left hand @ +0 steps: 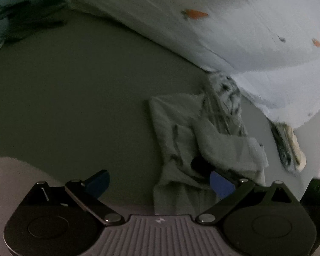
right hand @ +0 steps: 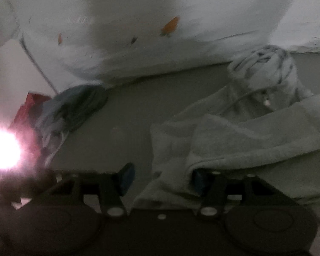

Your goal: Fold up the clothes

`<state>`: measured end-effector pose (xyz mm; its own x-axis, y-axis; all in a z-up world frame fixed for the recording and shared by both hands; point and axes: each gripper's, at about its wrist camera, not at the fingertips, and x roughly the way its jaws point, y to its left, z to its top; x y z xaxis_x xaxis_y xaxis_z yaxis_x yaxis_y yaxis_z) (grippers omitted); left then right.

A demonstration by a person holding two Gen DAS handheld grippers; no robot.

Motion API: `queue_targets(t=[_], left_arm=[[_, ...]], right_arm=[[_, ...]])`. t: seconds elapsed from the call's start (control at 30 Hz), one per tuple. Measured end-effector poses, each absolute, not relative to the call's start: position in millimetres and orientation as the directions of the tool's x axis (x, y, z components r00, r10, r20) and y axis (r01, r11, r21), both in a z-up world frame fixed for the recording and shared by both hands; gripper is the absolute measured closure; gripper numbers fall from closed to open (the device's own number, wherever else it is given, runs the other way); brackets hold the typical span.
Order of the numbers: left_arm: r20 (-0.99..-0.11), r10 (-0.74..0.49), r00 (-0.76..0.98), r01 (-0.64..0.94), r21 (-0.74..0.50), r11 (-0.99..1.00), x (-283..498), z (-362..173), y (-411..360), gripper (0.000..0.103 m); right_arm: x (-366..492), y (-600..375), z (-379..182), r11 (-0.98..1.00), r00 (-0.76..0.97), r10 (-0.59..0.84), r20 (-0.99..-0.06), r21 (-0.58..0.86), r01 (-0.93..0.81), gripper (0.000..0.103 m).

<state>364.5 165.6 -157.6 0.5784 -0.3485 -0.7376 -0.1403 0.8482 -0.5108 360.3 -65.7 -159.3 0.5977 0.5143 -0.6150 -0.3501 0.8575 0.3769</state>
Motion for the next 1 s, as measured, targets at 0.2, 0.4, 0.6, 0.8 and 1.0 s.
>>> queue_targets(t=[0.2, 0.4, 0.6, 0.8, 1.0], left_arm=[[-0.734, -0.340, 0.588, -0.171, -0.524, 0.834, 349, -160, 173, 0.003], [-0.744, -0.327, 0.583, -0.143, -0.490, 0.860, 340, -152, 156, 0.003], [-0.769, -0.291, 0.568, -0.084, -0.407, 0.910, 349, -152, 112, 0.003], [-0.780, -0.155, 0.606, -0.032, -0.219, 0.975, 380, -147, 61, 0.006], [-0.794, -0.016, 0.608, -0.055, -0.062, 0.997, 426, -165, 29, 0.006]], right_arm=[[364, -82, -167, 0.860, 0.561, 0.505, -0.656, 0.436, -0.265, 0.030], [344, -116, -143, 0.869, 0.574, 0.489, -0.657, 0.420, -0.260, 0.022], [323, -161, -122, 0.931, 0.673, 0.361, -0.645, 0.295, -0.216, 0.078], [328, -201, -118, 0.970, 0.684, 0.242, -0.688, 0.169, -0.173, 0.079], [368, -226, -130, 0.978, 0.659, 0.200, -0.725, 0.104, -0.182, 0.077]])
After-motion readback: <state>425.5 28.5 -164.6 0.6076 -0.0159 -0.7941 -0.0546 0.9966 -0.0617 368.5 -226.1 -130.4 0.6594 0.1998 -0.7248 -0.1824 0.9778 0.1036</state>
